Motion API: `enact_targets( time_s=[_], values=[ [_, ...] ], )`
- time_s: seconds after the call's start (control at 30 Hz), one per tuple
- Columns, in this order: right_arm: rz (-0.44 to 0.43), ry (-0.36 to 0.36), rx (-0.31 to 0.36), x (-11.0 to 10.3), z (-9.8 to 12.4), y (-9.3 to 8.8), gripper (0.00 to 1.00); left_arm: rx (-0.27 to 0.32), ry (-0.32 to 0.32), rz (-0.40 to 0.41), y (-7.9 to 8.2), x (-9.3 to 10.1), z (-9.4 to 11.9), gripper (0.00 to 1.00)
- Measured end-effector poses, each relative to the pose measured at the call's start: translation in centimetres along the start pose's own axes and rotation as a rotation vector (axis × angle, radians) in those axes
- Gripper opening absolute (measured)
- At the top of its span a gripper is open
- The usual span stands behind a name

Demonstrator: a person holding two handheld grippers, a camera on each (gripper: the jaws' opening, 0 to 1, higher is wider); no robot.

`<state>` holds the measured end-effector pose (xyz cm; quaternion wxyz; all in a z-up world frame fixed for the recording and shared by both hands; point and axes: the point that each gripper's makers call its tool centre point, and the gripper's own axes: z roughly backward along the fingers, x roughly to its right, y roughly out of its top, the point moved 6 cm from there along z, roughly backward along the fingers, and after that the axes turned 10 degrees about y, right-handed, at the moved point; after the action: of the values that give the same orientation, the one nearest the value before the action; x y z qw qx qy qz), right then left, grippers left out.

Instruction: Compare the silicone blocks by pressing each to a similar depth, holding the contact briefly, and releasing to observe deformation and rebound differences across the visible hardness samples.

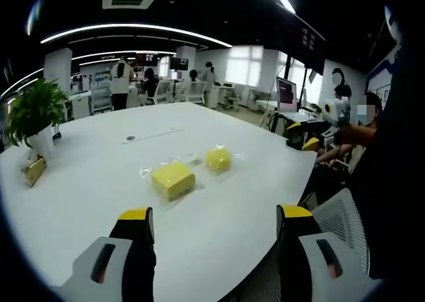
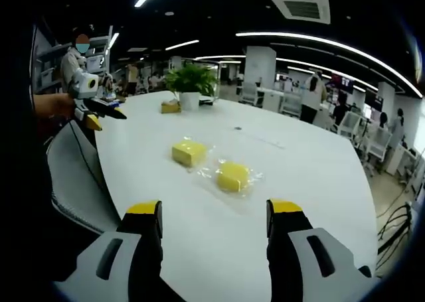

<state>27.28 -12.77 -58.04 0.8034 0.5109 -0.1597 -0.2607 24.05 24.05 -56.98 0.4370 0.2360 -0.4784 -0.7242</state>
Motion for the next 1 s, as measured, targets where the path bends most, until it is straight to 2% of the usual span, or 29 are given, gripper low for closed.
enact_targets(
  time_s=[0.37,1.0],
  values=[
    [-0.011,-0.006,0.024,-0.01,0.20,0.30,0.60,-0.002,0.002,0.005,0.05,-0.03,0.12,0.75],
    [0.005,-0.002,0.001,0.05,0.01,0.37,0.60,-0.016,-0.011,0.005,0.12,-0.07,-0.16,0.75]
  ],
)
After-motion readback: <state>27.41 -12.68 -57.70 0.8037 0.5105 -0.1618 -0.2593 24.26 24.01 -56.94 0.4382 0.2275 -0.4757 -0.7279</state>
